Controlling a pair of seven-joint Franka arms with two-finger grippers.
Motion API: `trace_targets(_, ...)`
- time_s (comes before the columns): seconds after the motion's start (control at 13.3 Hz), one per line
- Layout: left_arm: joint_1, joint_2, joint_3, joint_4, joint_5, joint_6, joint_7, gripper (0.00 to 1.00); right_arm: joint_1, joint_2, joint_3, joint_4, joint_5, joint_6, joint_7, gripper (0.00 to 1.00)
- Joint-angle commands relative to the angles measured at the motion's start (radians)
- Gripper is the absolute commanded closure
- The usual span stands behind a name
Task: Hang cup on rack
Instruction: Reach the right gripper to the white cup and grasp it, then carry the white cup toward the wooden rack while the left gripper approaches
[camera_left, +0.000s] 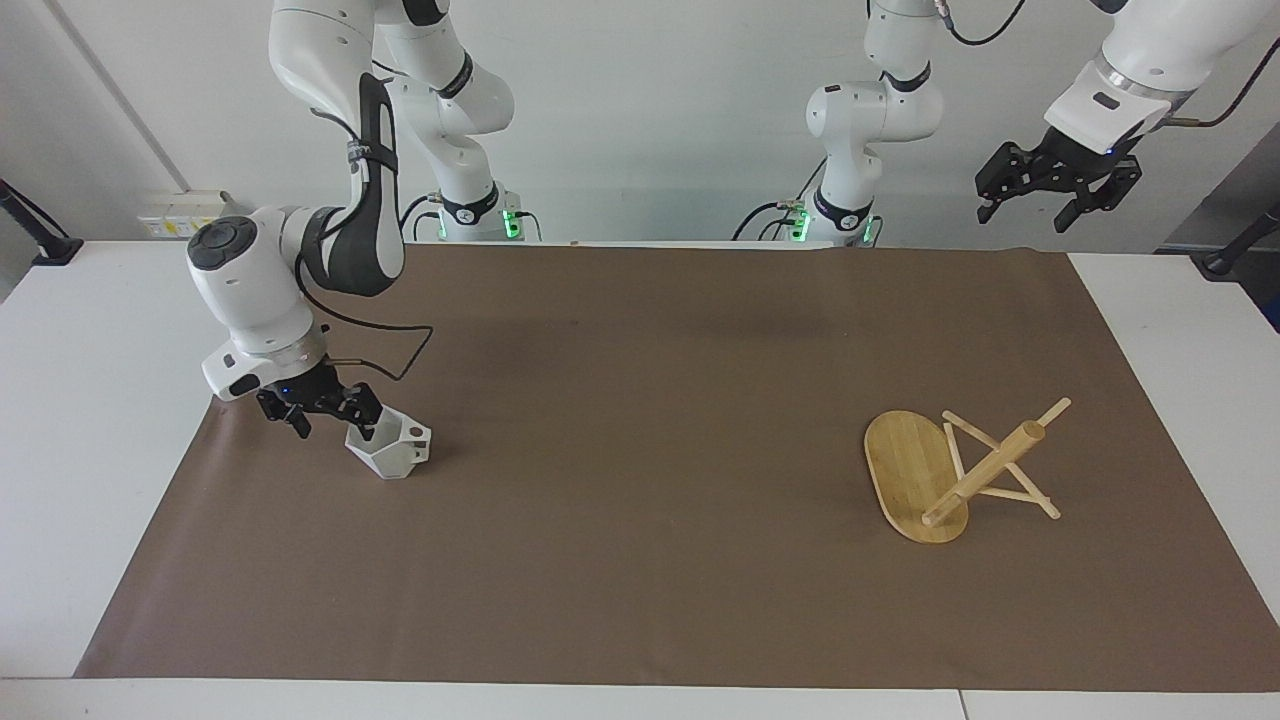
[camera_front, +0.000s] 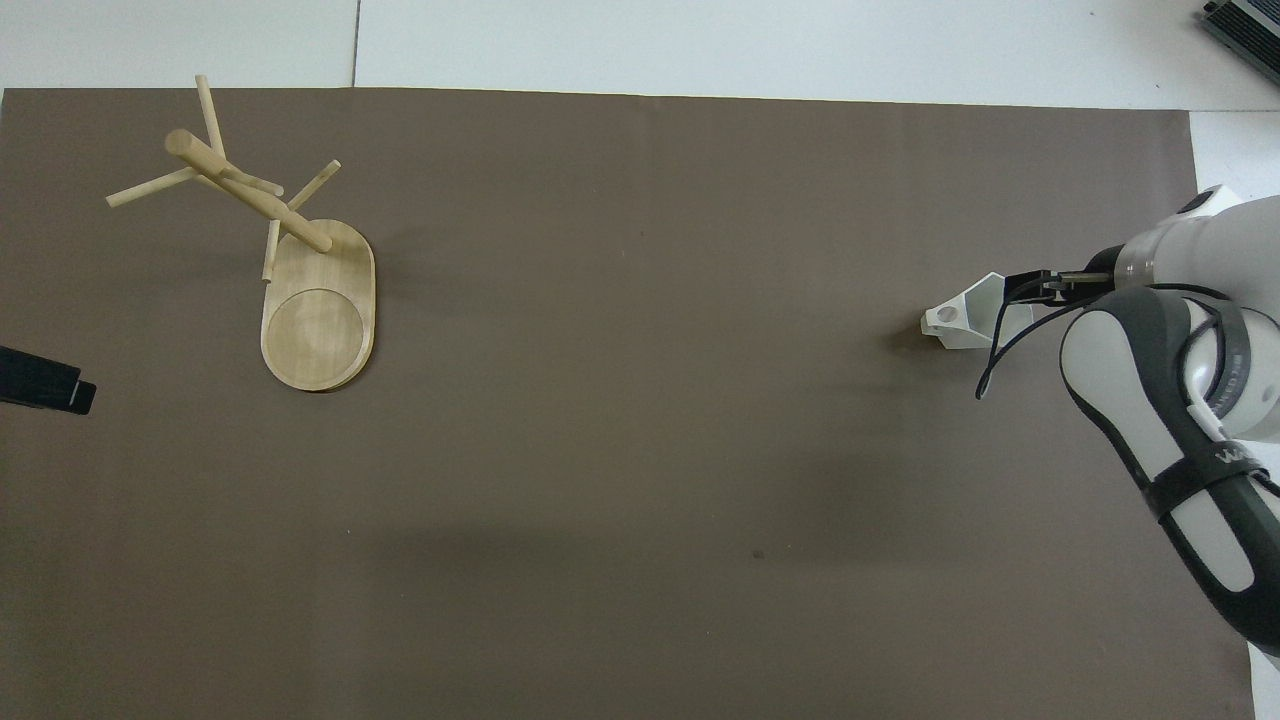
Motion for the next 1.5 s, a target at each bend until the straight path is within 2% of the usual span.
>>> trace_targets(0.0, 0.0, -0.038, 0.0, -0.05, 0.016, 0.033, 0.007, 0.0, -0.004, 0.0, 0.008, -0.014, 0.018, 0.022, 0.019, 0.0)
trace_targets(0.08, 0.0, -0.04, 0.0, -0.053, 0.016, 0.042, 0.007, 0.0, -0.004, 0.0, 0.008, -0.014, 0.018, 0.022, 0.019, 0.0)
trace_targets(0.23, 0.0, -0.05, 0.0, -0.074, 0.016, 0.056, 0.005, 0.0, -0.004, 0.0, 0.008, -0.016, 0.018, 0.02, 0.021, 0.1)
trace_targets(0.45, 0.0, -0.05, 0.0, -0.076, 0.016, 0.056, 0.005, 0.0, -0.004, 0.0, 0.01, -0.016, 0.018, 0.02, 0.022, 0.29)
trace_targets(0.68, 0.0, -0.05, 0.0, -0.074, 0.016, 0.056, 0.004, 0.0, -0.004, 0.0, 0.011, -0.014, 0.018, 0.016, 0.022, 0.62)
trace_targets(0.9, 0.0, -0.05, 0.0, -0.076, 0.016, 0.056, 0.008, 0.0, -0.004, 0.0, 0.021, -0.014, 0.018, 0.014, 0.057, 0.82)
trace_targets(1.13, 0.001, -0.05, 0.0, -0.073, 0.016, 0.045, 0.008, 0.0, -0.004, 0.0, 0.027, -0.011, 0.018, 0.011, 0.062, 0.89)
trace_targets(1.35, 0.005, -0.05, 0.005, -0.073, 0.016, 0.048, 0.014, 0.0, -0.004, 0.0, 0.033, -0.008, 0.018, 0.011, 0.067, 1.0)
trace_targets(1.43, 0.006, -0.05, 0.005, -0.074, 0.016, 0.051, 0.016, 0.0, -0.004, 0.0, 0.033, -0.007, 0.019, 0.011, 0.067, 1.0)
